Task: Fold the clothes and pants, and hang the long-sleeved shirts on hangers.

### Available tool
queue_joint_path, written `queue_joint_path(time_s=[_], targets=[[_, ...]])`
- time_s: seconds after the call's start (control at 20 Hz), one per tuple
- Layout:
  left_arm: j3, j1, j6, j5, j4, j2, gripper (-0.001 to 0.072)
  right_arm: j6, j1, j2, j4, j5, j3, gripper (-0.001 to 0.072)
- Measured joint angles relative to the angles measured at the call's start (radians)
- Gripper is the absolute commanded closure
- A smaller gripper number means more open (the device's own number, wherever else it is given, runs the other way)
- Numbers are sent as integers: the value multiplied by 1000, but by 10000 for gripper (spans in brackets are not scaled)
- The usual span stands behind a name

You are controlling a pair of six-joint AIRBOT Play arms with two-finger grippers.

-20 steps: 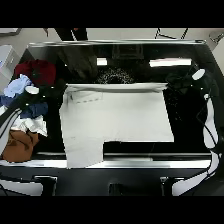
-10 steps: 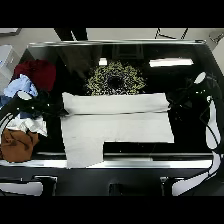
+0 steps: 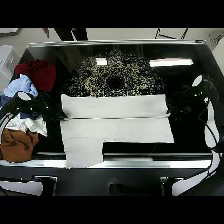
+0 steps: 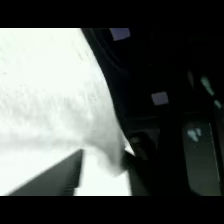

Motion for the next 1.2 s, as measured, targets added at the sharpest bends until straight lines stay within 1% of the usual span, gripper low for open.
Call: queue_joint_path(time_s=[0.05, 0.1, 0.15, 0.2, 0.3, 0.4, 0.5, 0.65, 0.7, 0.75, 0.95, 1.0, 1.05, 1.1, 1.2], targets=[[11, 9, 3, -20, 0, 3, 175, -9, -6, 1, 7, 25, 8, 194], [23, 22, 10, -46, 2, 10, 176, -21, -18, 9, 17, 57, 18, 156], [34, 40, 16, -70, 13, 24, 190, -32, -40, 24, 17, 89, 27, 156], [38, 58, 20, -100, 30, 42, 218, -34, -66, 42, 16, 114, 32, 156], [10, 86, 31, -158, 85, 95, 221, -34, -124, 88, 12, 154, 25, 154], [-90, 101, 51, -189, 140, 161, 220, -34, -172, 145, -5, 173, -26, 154], [-240, 108, 88, -185, 157, 238, 222, -35, -198, 205, -25, 174, -116, 154], [-458, 113, 156, -137, 135, 339, 231, -50, -217, 275, -41, 158, -254, 155], [-519, 114, 175, -112, 115, 362, 232, -53, -220, 289, -41, 151, -287, 155], [-566, 114, 192, -98, 88, 377, 279, -54, -222, 300, -40, 148, -314, 155], [-686, 95, 242, -38, -40, 406, 296, -60, -225, 320, -32, 137, -365, 155], [-700, 84, 246, -22, -56, 408, 448, -60, -226, 322, -30, 134, -370, 156], [-710, 72, 248, 0, -58, 409, 585, -60, -227, 324, -29, 129, -373, 156], [-718, 62, 248, 26, -58, 409, 682, -60, -227, 325, -28, 122, -377, 155], [-726, 49, 240, 49, -72, 411, 681, -60, -227, 327, -34, 104, -393, 139]])
